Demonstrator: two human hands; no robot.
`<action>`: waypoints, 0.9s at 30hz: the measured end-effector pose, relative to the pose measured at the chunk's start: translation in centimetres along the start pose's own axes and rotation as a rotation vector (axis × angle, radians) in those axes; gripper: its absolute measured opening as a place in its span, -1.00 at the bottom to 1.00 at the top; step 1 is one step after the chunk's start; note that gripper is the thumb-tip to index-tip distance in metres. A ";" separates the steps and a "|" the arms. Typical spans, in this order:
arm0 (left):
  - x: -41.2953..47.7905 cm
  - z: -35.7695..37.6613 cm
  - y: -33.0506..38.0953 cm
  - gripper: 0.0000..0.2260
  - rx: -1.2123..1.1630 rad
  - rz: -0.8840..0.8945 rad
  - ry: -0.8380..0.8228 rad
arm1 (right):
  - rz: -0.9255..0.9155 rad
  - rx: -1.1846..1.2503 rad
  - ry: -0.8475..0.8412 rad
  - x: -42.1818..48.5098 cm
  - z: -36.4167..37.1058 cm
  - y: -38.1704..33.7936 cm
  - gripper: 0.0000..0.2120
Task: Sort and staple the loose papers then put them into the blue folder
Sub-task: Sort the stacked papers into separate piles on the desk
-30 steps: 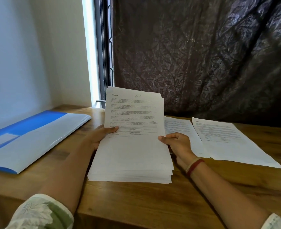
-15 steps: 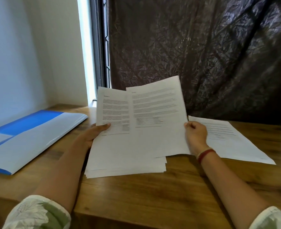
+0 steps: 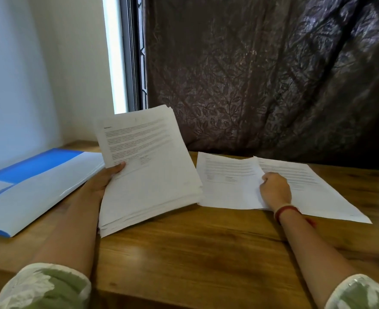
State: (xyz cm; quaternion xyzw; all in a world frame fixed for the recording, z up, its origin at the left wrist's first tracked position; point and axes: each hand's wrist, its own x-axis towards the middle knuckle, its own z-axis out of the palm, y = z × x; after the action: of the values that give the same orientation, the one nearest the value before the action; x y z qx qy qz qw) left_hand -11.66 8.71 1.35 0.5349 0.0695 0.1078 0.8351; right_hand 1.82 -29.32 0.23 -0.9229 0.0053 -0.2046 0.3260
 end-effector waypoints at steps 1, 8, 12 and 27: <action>0.3 -0.3 0.1 -0.59 -0.025 -0.002 -0.069 | -0.009 -0.028 -0.013 0.0 0.1 -0.1 -0.73; 0.8 0.2 -0.1 -0.52 0.039 -0.025 -0.161 | -0.095 -0.300 -0.031 -0.4 0.2 -0.2 -0.72; 1.1 0.8 -0.1 -0.72 0.125 0.012 -0.111 | -0.212 -0.284 0.100 -0.6 -0.3 -1.4 -0.67; 2.5 2.6 -1.5 -0.57 0.170 -0.082 -0.163 | 0.091 0.740 -0.390 -6.4 1.8 -7.9 -0.77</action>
State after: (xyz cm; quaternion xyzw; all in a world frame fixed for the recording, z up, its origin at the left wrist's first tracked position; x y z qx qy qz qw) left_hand -8.49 6.46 1.09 0.6073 0.0324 0.0234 0.7934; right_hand -4.33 -21.07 1.35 -0.7637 -0.0897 0.0007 0.6393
